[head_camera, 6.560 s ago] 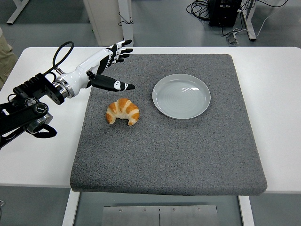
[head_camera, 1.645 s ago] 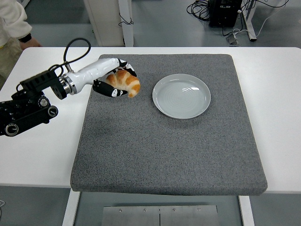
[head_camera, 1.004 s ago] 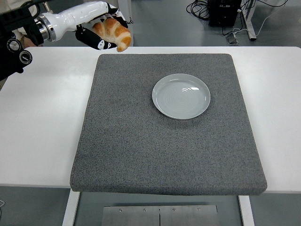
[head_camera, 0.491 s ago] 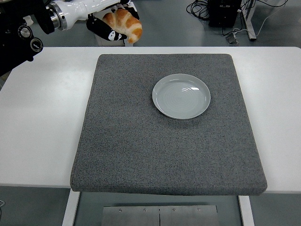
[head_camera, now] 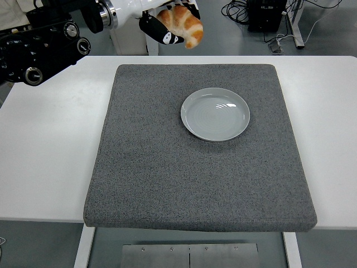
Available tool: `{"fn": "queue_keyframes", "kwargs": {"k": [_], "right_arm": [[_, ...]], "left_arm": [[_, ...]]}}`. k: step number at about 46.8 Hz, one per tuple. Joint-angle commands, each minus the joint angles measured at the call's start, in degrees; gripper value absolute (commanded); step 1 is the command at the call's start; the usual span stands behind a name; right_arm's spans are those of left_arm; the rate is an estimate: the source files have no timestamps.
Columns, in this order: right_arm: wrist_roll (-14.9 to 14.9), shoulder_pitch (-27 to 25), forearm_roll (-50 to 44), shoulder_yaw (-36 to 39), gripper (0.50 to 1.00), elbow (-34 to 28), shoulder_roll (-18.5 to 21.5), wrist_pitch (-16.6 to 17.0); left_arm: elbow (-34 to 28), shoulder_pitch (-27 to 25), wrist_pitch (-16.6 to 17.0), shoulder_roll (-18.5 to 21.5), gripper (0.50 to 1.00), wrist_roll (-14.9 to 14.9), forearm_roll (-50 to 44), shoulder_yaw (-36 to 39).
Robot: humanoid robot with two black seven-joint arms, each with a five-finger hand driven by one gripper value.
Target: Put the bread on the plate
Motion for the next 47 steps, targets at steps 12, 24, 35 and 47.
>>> {"fn": "queue_keyframes", "kwargs": {"k": [12,24,35,47], "right_arm": [[0.0,0.0,0.0,0.0,1.000,0.0,0.0,0.0],[0.0,0.0,0.0,0.0,1.000,0.0,0.0,0.0],[0.0,0.0,0.0,0.0,1.000,0.0,0.0,0.0],[0.0,0.0,0.0,0.0,1.000,0.0,0.0,0.0]], "left_arm": [[3.7,1.3,0.9,-7.0,0.500,0.1,0.4,0.1],[6.9,3.3,1.7,-12.6,0.500,0.0,0.5,0.5],[11.4,3.2,3.4,-17.8,0.500,0.0,-0.2,6.4],[19.3,5.5,4.1,-18.5,0.500,-0.9,-0.6,8.6]]}}
